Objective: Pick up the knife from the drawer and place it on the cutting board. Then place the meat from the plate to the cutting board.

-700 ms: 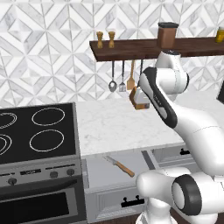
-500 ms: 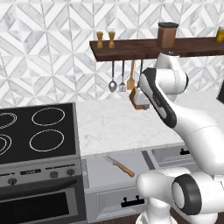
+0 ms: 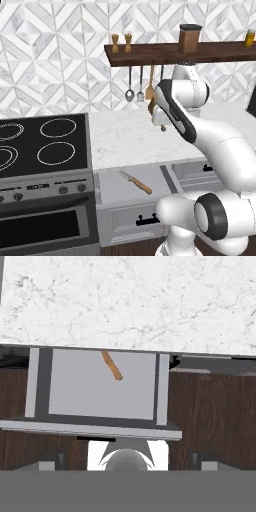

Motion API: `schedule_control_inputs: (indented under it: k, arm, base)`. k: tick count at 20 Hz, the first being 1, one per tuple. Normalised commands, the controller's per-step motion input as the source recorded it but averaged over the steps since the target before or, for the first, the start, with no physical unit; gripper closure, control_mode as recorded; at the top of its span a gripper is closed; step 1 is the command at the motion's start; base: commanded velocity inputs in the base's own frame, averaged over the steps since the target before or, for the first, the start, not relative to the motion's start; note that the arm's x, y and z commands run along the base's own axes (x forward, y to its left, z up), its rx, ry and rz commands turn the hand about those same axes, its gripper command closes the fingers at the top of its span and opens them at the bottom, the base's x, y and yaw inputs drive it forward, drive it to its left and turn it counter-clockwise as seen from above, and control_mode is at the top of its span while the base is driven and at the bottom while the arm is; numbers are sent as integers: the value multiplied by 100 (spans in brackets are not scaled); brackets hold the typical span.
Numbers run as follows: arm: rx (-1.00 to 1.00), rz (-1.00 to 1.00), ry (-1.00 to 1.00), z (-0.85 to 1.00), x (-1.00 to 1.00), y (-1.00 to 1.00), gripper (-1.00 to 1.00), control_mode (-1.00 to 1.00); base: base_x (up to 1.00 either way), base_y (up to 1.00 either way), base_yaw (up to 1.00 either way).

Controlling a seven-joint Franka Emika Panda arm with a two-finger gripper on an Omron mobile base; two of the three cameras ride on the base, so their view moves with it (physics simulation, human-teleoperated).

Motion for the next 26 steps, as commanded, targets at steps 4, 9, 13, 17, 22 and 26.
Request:
schedule_control_inputs:
  k: [4,9,13,17,22,26]
  arm:
    - [0,0,0,0,0,0,-100,100]
    - [0,0,0,0,0,0,-100,100]
    - [0,0,0,0,0,0,-100,100]
    - [0,0,0,0,0,0,-100,100]
    - [14,21,43,-68,0,18,-100,-100]
    - [3,19,48,-100,68,44,-100,-100]
  base:
    - [-65,-59,22]
    - [-19,-97,37]
    - [2,-88,50]
    - [24,-44,42]
    - [0,-2,7]
    - [0,0,0]
